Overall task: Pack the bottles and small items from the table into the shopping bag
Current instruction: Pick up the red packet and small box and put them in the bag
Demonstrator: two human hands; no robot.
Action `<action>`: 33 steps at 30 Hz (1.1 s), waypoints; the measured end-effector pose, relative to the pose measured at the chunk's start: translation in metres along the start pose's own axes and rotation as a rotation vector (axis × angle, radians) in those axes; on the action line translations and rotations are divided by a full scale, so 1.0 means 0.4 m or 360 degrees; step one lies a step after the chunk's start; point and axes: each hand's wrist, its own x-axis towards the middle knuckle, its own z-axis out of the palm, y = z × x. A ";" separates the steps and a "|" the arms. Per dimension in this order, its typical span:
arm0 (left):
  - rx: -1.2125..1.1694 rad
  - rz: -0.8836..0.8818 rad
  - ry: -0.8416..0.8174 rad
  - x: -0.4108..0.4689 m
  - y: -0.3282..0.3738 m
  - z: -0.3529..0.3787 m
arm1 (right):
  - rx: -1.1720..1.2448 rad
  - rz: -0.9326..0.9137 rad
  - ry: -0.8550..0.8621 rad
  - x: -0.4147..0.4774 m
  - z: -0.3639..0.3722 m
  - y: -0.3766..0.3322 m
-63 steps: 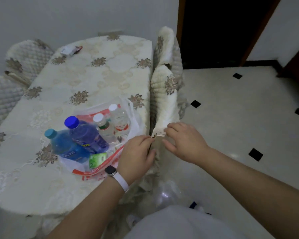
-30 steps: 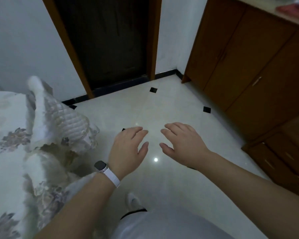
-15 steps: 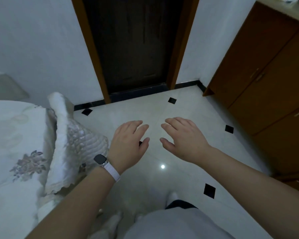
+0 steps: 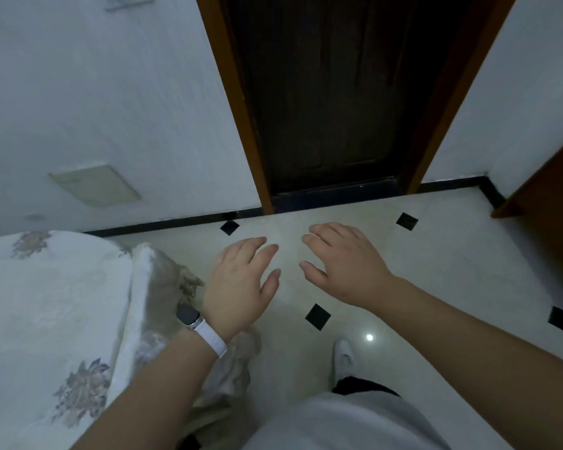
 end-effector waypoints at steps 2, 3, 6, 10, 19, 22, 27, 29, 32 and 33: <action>0.0033 -0.0027 0.0021 0.087 -0.008 0.003 | 0.0028 -0.0043 -0.0009 0.075 -0.015 0.064; 0.0056 -0.0049 0.0038 0.131 -0.013 0.004 | 0.0033 -0.0075 -0.0019 0.116 -0.023 0.095; 0.0096 -0.0142 0.0041 0.231 -0.029 0.014 | 0.0040 -0.0164 -0.0090 0.231 -0.035 0.173; 0.0095 -0.0248 0.0065 0.294 -0.071 0.020 | 0.0089 -0.0213 -0.0107 0.339 -0.014 0.209; 0.0183 -0.0320 0.0150 0.438 -0.291 0.077 | 0.0084 -0.0367 -0.0221 0.622 0.059 0.213; 0.0129 -0.0353 0.0197 0.508 -0.404 0.117 | 0.0030 -0.0389 -0.0263 0.755 0.077 0.202; 0.0010 -0.0414 0.0323 0.631 -0.627 0.124 | -0.0069 -0.0488 -0.0311 1.010 0.099 0.138; 0.0004 -0.0407 0.0362 0.661 -0.717 0.103 | -0.0090 -0.0545 -0.0263 1.114 0.102 0.097; 0.0097 -0.0454 0.0380 0.699 -0.862 0.064 | -0.0153 -0.0679 -0.0200 1.274 0.121 0.026; 0.0138 -0.0494 0.0370 0.704 -0.903 0.053 | -0.0151 -0.0723 -0.0181 1.319 0.132 0.003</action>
